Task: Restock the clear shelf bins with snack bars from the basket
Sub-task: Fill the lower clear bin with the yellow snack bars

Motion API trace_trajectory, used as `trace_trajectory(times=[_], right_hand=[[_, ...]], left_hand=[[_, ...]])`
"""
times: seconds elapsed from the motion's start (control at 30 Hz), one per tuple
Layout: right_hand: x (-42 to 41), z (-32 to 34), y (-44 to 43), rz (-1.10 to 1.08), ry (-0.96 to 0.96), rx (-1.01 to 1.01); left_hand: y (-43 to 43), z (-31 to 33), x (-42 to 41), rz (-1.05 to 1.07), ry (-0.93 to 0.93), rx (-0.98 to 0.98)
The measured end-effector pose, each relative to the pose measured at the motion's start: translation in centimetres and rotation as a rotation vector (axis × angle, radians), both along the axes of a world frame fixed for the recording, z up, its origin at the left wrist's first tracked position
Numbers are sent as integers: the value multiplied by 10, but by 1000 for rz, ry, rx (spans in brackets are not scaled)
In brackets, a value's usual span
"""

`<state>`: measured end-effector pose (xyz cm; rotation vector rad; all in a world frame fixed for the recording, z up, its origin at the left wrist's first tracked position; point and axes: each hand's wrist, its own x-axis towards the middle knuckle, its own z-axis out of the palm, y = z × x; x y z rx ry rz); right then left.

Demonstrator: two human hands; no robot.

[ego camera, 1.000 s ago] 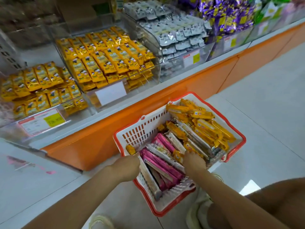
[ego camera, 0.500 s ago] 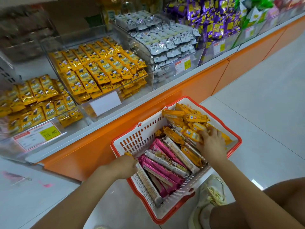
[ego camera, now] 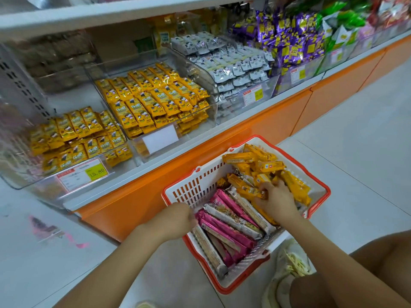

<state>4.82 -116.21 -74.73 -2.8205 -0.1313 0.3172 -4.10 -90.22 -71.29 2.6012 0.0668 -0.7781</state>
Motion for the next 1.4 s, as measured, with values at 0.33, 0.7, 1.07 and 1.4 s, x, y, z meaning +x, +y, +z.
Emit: trace_trajectory(times=[0.33, 0.7, 1.07, 1.4], right_hand=[[-64, 79, 60, -75, 1316, 1673], [-70, 104, 107, 62, 953, 1461], [-100, 121, 139, 331, 50, 1024], [-86, 148, 181, 636, -354, 450]], left_hand=[[12, 48, -20, 718, 7, -1376], [40, 76, -52, 958, -165, -1529], [42, 91, -51, 1072, -282, -1523], [64, 117, -46, 1120, -536, -1450]])
